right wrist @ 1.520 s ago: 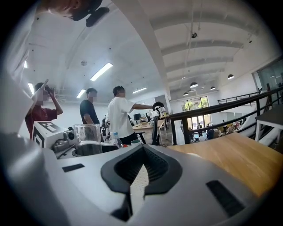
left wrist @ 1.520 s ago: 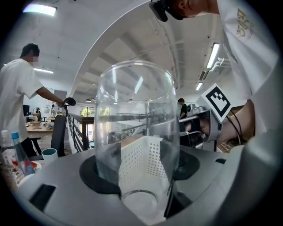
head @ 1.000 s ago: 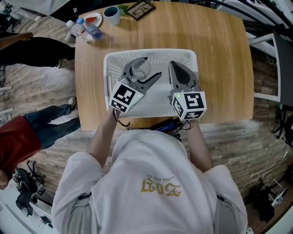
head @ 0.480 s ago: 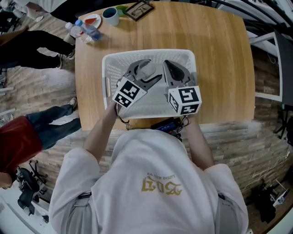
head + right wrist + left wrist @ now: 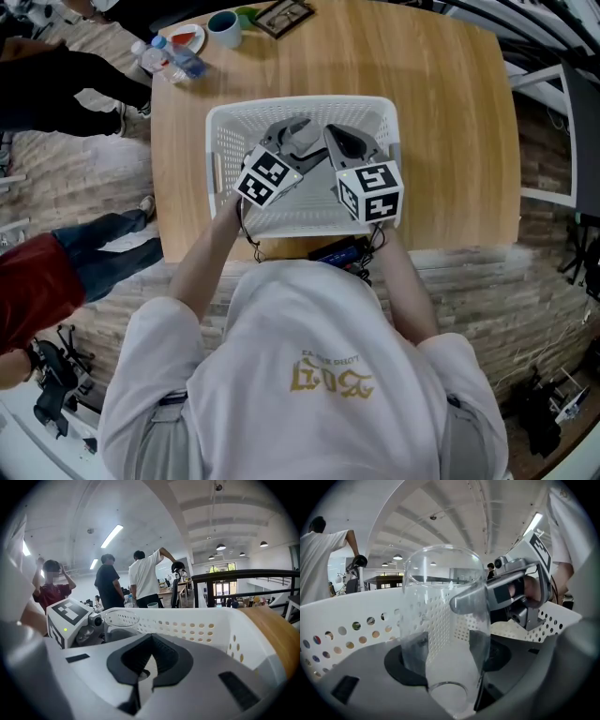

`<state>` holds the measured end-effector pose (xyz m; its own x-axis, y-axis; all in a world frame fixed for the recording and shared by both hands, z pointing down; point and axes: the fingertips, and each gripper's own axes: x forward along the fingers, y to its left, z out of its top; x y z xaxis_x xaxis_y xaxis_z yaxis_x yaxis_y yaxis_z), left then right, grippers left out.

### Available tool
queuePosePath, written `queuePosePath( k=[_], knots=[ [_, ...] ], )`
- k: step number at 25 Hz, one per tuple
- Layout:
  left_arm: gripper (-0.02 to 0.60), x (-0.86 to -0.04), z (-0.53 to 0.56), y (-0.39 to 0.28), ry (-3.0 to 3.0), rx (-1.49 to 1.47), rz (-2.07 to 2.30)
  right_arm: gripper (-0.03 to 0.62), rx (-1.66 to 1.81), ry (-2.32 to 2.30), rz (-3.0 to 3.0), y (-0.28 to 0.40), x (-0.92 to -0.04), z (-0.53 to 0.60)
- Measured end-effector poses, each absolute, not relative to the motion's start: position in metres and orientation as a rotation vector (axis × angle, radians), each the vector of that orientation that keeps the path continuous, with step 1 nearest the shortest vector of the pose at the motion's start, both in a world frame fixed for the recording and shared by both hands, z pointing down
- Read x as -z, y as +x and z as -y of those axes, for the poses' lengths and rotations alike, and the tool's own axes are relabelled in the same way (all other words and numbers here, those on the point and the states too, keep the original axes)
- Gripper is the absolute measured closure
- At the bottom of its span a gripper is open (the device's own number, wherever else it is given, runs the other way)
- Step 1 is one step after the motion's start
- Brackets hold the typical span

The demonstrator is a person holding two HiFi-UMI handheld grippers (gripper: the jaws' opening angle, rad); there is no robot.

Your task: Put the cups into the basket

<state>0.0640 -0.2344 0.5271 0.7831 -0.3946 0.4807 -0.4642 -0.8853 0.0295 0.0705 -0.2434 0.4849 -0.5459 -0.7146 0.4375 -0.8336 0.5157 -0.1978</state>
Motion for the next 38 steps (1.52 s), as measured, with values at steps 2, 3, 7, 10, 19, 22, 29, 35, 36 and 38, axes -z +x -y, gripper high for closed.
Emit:
queuePosePath(
  k=[2,3,7,10,19,22,29,35,36,38],
  knots=[
    [0.287,-0.532,0.235,0.066,2.822,-0.735,0.667,0.585,-0.59,1.283,2.442,0.071,-0.491,0.243],
    [0.287,-0.535,0.236,0.065,2.821,-0.753,0.659,0.586,-0.605,1.275,2.431,0.07,-0.494,0.244],
    [0.287,-0.543,0.237,0.066,2.814,-0.77,0.639,0.586,-0.658,1.23,2.386,0.065,-0.507,0.247],
    [0.287,-0.549,0.238,0.07,2.814,-0.78,0.63,0.585,-0.663,1.219,2.345,0.065,-0.514,0.248],
    [0.287,-0.582,0.241,0.069,2.759,-0.828,0.6,0.586,-0.71,1.181,2.222,0.067,-0.543,0.247],
    [0.287,-0.593,0.241,0.067,2.746,-0.872,0.589,0.585,-0.718,1.174,2.179,0.068,-0.551,0.246],
    [0.287,-0.613,0.239,0.064,2.726,-0.959,0.567,0.585,-0.742,1.159,2.1,0.071,-0.564,0.243],
    [0.287,-0.627,0.238,0.056,2.698,-1.018,0.565,0.585,-0.768,1.135,2.086,0.069,-0.568,0.24],
    [0.287,-0.629,0.238,0.055,2.69,-1.025,0.566,0.585,-0.775,1.122,2.097,0.067,-0.568,0.238],
    [0.287,-0.632,0.238,0.053,2.68,-1.036,0.572,0.585,-0.79,1.089,2.135,0.063,-0.566,0.234]
  ],
)
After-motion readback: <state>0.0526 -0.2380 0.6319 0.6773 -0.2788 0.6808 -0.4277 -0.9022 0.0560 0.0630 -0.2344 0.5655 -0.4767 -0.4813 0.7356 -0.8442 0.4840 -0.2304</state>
